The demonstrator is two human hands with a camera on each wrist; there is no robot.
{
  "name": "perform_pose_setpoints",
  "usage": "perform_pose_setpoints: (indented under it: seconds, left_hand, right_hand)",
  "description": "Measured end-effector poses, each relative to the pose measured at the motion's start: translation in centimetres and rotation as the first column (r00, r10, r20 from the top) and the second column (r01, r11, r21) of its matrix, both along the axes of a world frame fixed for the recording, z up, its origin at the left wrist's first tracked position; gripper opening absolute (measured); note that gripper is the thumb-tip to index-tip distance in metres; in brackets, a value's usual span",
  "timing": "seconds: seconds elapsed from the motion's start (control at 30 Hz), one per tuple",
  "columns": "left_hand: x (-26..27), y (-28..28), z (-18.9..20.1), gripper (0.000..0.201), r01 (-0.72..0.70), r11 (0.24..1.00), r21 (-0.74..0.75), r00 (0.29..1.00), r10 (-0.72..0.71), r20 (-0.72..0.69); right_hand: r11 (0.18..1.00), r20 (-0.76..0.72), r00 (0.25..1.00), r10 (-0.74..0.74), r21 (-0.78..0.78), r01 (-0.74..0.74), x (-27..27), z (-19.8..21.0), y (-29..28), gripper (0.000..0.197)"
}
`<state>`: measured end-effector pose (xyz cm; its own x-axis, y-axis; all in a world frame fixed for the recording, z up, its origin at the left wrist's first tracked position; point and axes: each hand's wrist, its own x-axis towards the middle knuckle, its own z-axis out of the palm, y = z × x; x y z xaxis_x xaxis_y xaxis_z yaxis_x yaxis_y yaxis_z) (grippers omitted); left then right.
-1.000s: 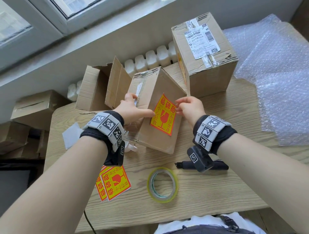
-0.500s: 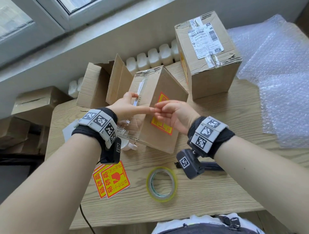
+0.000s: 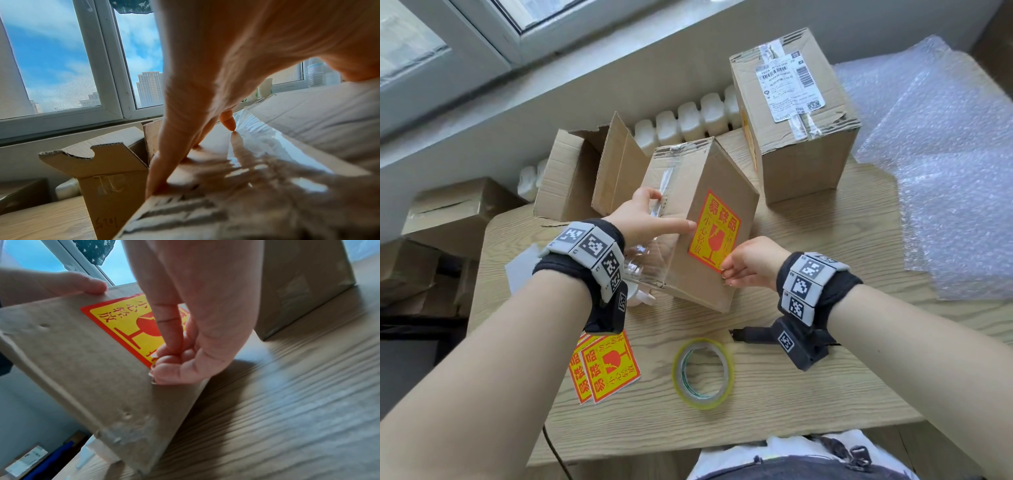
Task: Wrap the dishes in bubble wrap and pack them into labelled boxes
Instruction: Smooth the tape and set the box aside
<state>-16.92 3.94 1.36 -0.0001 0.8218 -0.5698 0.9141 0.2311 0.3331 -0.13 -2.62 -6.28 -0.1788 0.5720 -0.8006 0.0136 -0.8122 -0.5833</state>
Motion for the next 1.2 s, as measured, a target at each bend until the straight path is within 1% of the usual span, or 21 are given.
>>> perform_pose_setpoints:
  seconds: [0.07,0.1,0.13,0.2,0.27,0.3,0.37,0.43,0.5,0.57,0.63,0.67,0.73,0.8,0.87,0.9,0.97,1.03,1.1,1.17,1.2]
  left_hand:
    - [0.3,-0.1,-0.3,0.094,0.009,1.0,0.004,1.0,-0.009,-0.022]
    - [0.6,-0.2,-0.4,0.099,0.01,1.0,0.001,0.999,-0.01,-0.037]
    - [0.8,-0.3,-0.5,0.105,0.011,1.0,-0.002,0.998,-0.011,-0.055]
    - [1.3,-0.5,-0.4,0.114,0.014,1.0,0.002,0.997,-0.013,-0.077]
    - [1.4,-0.4,-0.3,0.119,-0.003,1.0,0.006,0.997,0.004,-0.072]
    - [1.3,-0.4,-0.2,0.12,-0.014,1.0,0.006,0.998,0.014,-0.069]
    - [1.2,-0.4,-0.2,0.116,-0.025,1.0,0.007,0.998,0.025,-0.064]
    - [1.4,-0.6,-0.3,0.121,-0.018,1.0,0.015,0.998,0.019,-0.067]
    - [1.8,-0.8,-0.4,0.125,-0.008,1.0,0.026,0.997,0.01,-0.073]
    - [2.1,-1.0,-0.5,0.122,-0.011,0.999,0.037,0.997,0.013,-0.075]
    - [2.3,-1.1,-0.8,0.111,-0.018,0.999,0.048,0.997,0.022,-0.079]
    - [2.4,-1.2,-1.1,0.104,-0.018,0.998,0.059,0.996,0.023,-0.084]
    - [2.5,-1.2,-1.6,0.094,-0.012,0.996,0.083,0.994,0.021,-0.107]
    - [2.8,-1.4,-1.8,0.094,-0.006,0.996,0.091,0.991,0.018,-0.134]
    - [3.3,-1.7,-2.0,0.102,-0.006,0.996,0.089,0.988,0.019,-0.155]
    - [3.6,-1.9,-2.0,0.106,-0.006,0.996,0.087,0.986,0.021,-0.166]
    - [4.1,-2.2,-2.1,0.11,0.005,0.997,0.083,0.98,0.012,-0.197]
    - [4.7,-2.6,-2.4,0.107,0.025,0.996,0.087,0.97,-0.003,-0.242]
    - [5.2,-3.0,-2.6,0.101,0.043,0.994,0.104,0.96,-0.013,-0.281]
    - [5.6,-3.4,-2.7,0.098,0.06,0.992,0.113,0.955,-0.024,-0.297]
    - [5.7,-3.6,-2.6,0.098,0.069,0.991,0.114,0.955,-0.033,-0.296]
  right_hand:
    - [1.0,0.023,1.0,-0.004,0.023,0.004,0.3,0.4,0.3,0.012]
    - [0.999,0.022,1.0,-0.015,0.052,0.013,0.4,0.8,0.3,0.011]
    - [0.995,0.003,0.999,-0.035,0.095,0.034,0.4,1.2,0.5,0.012]
    - [0.976,-0.11,0.99,-0.084,0.192,0.104,0.4,2.3,0.8,0.01]
    - [0.956,-0.223,0.968,-0.114,0.24,0.168,0.2,3.2,1.1,0.025]
    - [0.953,-0.259,0.959,-0.116,0.242,0.181,0.1,3.5,1.1,0.03]
    - [0.96,-0.274,0.959,-0.074,0.239,0.143,-0.4,3.7,1.0,0.033]
    - [0.975,-0.242,0.97,0.016,0.218,0.038,-0.9,3.6,0.2,0.031]
    - [0.981,-0.189,0.978,0.089,0.189,-0.053,-0.8,3.1,-0.6,0.025]
    - [0.987,-0.118,0.988,0.096,0.138,-0.08,-0.4,2.3,-0.8,0.018]
    - [0.994,-0.023,0.998,0.066,0.091,-0.063,0.1,0.9,-0.8,0.011]
    - [0.994,0.033,0.997,0.063,0.09,-0.066,0.3,0.1,-0.8,0.012]
    - [0.99,0.138,0.988,0.074,0.112,-0.09,0.6,-1.0,-0.8,0.029]
    - [0.985,0.187,0.98,0.073,0.142,-0.1,0.5,-1.2,-0.9,0.039]
    - [0.983,0.189,0.982,-0.004,0.181,-0.031,0.3,-1.5,-0.5,0.048]
    - [0.978,0.172,0.984,-0.045,0.209,0.008,0.4,-1.1,-0.4,0.051]
    - [0.957,0.094,0.989,-0.111,0.279,0.081,0.8,0.1,0.2,0.049]
    - [0.931,-0.021,0.985,-0.171,0.325,0.168,1.5,1.1,0.9,0.048]
    - [0.906,-0.136,0.962,-0.238,0.326,0.27,2.4,2.0,1.4,0.055]
    - [0.893,-0.219,0.933,-0.287,0.291,0.343,3.1,3.0,1.2,0.049]
    - [0.89,-0.233,0.926,-0.298,0.281,0.358,3.3,3.2,0.8,0.047]
